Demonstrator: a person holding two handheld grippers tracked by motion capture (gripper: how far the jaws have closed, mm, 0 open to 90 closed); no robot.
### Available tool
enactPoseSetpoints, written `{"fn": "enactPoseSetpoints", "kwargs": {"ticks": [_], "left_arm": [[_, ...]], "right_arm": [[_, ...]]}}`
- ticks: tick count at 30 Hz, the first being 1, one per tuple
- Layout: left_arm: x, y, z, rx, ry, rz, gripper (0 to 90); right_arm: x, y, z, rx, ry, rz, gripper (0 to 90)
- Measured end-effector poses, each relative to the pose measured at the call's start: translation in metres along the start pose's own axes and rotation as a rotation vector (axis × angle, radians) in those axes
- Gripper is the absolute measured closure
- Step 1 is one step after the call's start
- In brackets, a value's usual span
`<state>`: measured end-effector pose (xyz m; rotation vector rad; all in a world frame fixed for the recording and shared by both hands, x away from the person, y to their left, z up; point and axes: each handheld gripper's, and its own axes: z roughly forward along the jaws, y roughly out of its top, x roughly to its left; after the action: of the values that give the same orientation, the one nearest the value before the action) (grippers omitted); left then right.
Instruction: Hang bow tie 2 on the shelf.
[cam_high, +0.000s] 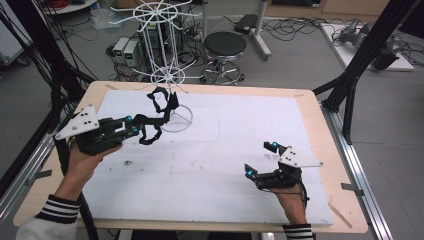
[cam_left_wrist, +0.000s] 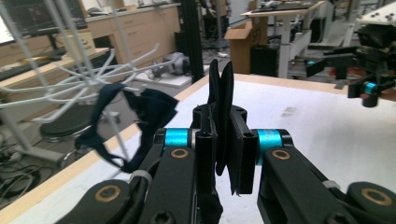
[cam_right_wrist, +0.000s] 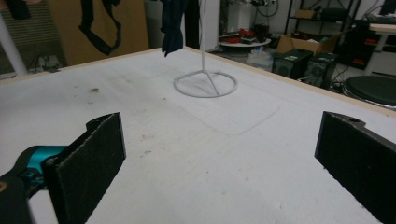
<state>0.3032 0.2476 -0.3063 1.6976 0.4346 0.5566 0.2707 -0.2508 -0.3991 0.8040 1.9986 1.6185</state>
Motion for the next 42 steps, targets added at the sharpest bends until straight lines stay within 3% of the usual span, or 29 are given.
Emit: {"fn": "enactPoseSetpoints", "kwargs": {"ticks": [3, 5, 12, 14, 18, 24, 26, 32, 42], "left_arm": [[0.004, 0.002, -0.006, 0.006, 0.036, 0.002, 82.4], [0.007, 0.003, -0.009, 0.009, 0.053, -0.002, 82.4], [0.018, 0.005, -0.015, 0.018, 0.105, -0.009, 82.5], [0.021, 0.005, -0.017, 0.022, 0.123, -0.013, 82.4], [0.028, 0.005, -0.02, 0.024, 0.159, -0.028, 82.5], [0.036, 0.004, -0.023, 0.033, 0.216, -0.051, 82.5], [0.038, 0.005, -0.024, 0.038, 0.233, -0.056, 82.5], [0.044, 0.003, -0.024, 0.048, 0.278, -0.069, 82.5], [0.053, 0.007, -0.02, 0.051, 0.359, -0.089, 82.6]], "right_arm": [[-0.001, -0.005, -0.003, 0.025, -0.024, 0.012, 1.0], [0.001, -0.006, -0.005, 0.01, -0.032, -0.008, 1.0], [-0.002, -0.019, -0.013, -0.021, -0.084, 0.013, 1.0], [-0.001, -0.021, -0.014, -0.002, -0.101, 0.025, 1.0], [0.0, -0.019, -0.017, -0.034, -0.134, -0.002, 1.0], [0.001, -0.021, -0.022, -0.067, -0.217, 0.005, 1.0], [0.0, -0.027, -0.025, -0.121, -0.217, 0.017, 1.0], [0.0, -0.044, -0.027, -0.114, -0.241, 0.041, 1.1], [-0.002, -0.047, -0.024, -0.135, -0.258, 0.003, 1.1]]}}
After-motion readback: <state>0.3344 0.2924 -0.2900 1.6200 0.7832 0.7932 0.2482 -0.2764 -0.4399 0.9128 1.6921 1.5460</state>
